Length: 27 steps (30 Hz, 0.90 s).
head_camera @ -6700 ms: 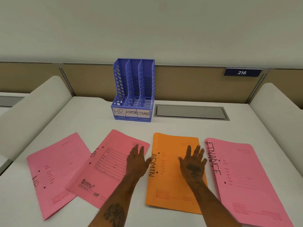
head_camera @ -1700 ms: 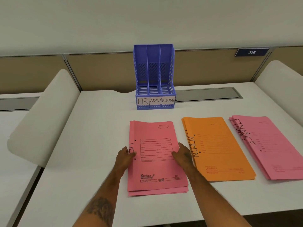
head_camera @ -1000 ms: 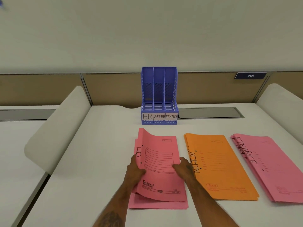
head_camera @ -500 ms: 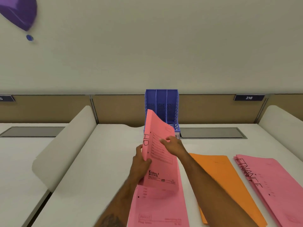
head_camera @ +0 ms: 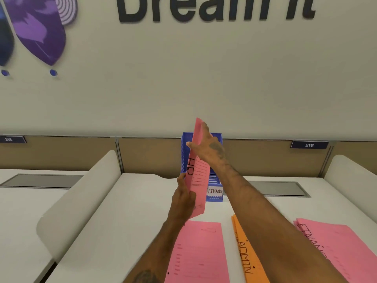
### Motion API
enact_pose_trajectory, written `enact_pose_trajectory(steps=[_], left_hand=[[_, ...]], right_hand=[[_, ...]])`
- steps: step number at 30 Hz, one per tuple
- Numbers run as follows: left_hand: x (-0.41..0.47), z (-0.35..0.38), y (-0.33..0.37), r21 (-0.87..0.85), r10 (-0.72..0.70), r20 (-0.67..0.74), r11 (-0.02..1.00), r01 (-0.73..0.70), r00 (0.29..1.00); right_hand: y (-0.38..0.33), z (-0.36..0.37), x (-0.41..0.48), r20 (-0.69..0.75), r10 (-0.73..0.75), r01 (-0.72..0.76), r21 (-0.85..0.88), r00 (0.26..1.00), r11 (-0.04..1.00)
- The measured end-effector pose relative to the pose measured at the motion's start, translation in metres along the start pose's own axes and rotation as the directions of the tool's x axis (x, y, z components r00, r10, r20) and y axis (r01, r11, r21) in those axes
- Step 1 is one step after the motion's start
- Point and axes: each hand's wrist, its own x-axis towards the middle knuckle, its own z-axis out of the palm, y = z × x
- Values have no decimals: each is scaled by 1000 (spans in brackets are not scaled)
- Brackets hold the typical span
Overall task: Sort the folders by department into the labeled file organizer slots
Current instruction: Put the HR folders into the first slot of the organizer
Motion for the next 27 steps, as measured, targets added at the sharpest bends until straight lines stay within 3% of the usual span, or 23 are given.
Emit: enact_pose_trajectory(steps=[6,17,25,27], left_hand=[[19,4,0,35,66,-41,997,-65,997],[58,-3,-26,36,160,21,986,-160,987],[85,-22,-78,8,158,284,986,-167,946],[96,-21,-93,66,155,336,980,-187,929]], right_hand=[[-14,5,22,20,197,-198,71,980,978],[-30,16,47,-196,176,-198,-99,965,975],[-35,23,77,-232,85,-103,-69,969,992],[-34,28,86,-239,67,-87,-72,969,994]])
